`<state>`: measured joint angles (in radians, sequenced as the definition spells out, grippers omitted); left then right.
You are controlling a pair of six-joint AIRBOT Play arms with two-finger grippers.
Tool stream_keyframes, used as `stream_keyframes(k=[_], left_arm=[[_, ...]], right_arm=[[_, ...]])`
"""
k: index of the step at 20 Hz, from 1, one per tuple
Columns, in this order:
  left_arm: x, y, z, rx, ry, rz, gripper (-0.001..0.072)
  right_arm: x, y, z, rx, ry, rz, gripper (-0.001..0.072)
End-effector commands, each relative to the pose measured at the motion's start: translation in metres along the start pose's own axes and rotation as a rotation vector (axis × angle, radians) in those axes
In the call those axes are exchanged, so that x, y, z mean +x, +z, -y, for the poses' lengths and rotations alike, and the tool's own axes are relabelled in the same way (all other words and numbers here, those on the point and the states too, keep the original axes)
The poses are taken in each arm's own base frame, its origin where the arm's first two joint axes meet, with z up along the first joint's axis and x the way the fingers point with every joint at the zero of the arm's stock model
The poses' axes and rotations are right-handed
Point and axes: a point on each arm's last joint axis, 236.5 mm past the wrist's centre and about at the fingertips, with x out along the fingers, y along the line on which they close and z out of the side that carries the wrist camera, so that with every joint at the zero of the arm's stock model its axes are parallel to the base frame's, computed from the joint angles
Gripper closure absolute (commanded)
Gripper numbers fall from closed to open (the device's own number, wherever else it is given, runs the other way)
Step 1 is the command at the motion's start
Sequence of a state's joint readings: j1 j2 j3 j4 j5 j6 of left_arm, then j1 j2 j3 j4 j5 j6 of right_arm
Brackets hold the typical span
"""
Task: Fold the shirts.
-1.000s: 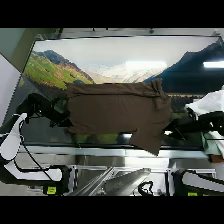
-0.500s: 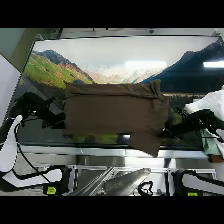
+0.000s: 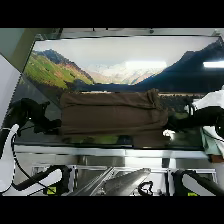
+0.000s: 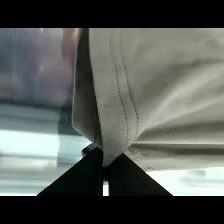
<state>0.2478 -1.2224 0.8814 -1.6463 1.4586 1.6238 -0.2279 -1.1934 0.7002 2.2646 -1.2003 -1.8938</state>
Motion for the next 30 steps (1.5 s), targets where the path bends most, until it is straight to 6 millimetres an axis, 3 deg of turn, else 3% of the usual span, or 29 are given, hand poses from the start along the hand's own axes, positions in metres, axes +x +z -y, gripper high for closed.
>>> stream_keyframes(k=[1,5,10,15,19,20,22,23,24,25,28,30], left_arm=[[-0.036,0.040,0.002,0.009,0.001,0.131,0.0694],[-0.055,0.093,0.005,0.011,-0.011,0.187,0.0694],[-0.048,0.165,0.018,0.008,-0.073,0.244,0.0694],[-0.030,0.217,0.039,0.064,-0.066,0.238,0.0694],[-0.032,0.228,0.050,0.096,-0.064,0.202,0.0694],[-0.036,0.229,0.051,0.100,-0.064,0.197,0.0605],[-0.048,0.232,0.052,0.104,-0.064,0.215,0.0068],[-0.054,0.231,0.053,0.108,-0.064,0.215,0.0032],[-0.060,0.227,0.053,0.111,-0.062,0.202,0.0031],[-0.068,0.222,0.052,0.114,-0.061,0.191,0.0031],[-0.097,0.213,0.049,0.110,-0.062,0.184,0.0032],[-0.116,0.211,0.052,0.068,-0.067,0.219,0.0032]], right_arm=[[-0.024,0.074,-0.048,-0.101,0.053,0.211,0.0686],[-0.005,0.128,-0.077,-0.174,0.048,0.247,0.0685],[0.023,0.175,-0.076,-0.157,0.039,0.260,0.0685],[0.042,0.181,-0.066,-0.140,0.031,0.232,0.0685],[0.043,0.181,-0.066,-0.142,0.031,0.232,0.0685],[0.042,0.181,-0.066,-0.143,0.031,0.232,0.0684],[0.040,0.181,-0.067,-0.165,0.028,0.233,0.0666],[0.038,0.180,-0.068,-0.190,0.028,0.231,0.0458],[0.033,0.178,-0.067,-0.223,0.020,0.223,0.0124],[0.027,0.177,-0.063,-0.254,-0.001,0.209,0.0007],[0.013,0.177,-0.040,-0.220,-0.025,0.180,0.0004],[0.018,0.171,-0.026,-0.191,-0.019,0.134,0.0003]])
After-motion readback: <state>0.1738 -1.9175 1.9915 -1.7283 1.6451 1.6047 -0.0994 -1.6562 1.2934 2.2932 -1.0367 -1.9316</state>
